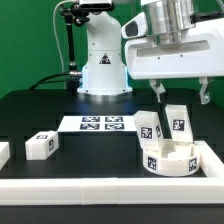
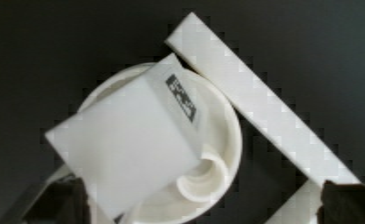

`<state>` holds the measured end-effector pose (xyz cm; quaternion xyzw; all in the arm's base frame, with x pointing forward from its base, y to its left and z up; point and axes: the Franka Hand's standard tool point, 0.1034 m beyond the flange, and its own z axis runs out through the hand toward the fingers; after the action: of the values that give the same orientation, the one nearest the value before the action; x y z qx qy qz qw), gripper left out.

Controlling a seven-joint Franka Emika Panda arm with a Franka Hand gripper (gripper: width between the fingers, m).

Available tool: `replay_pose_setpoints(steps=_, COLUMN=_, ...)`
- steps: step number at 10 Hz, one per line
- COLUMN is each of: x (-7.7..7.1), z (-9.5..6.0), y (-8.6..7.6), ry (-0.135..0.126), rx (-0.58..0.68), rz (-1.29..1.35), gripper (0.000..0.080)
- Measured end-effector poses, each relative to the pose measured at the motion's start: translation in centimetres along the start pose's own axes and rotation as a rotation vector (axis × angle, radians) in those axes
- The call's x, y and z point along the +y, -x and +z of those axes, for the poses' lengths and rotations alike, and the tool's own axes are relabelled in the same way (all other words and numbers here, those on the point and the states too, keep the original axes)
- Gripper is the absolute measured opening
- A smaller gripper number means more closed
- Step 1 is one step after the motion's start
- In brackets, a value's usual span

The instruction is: Assemble stool

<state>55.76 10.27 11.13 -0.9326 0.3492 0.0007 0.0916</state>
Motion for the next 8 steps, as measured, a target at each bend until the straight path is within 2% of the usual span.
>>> replay_pose_setpoints(steps=4, x=0.21, z=0.02, y=-0.17, ry=0.006, rx=0.002, rz=-0.278, gripper=0.0649)
replay_pose_setpoints(steps=7, x=0.83, z=0.17, y=-0.63, ry=0.009, rx=0.048, rz=-0.652, gripper=0.0649)
replay_pose_setpoints(steps=8, x=1.05, z=0.37, y=-0.59, ry=0.021, rx=0.066, rz=-0.810, gripper=0.0649)
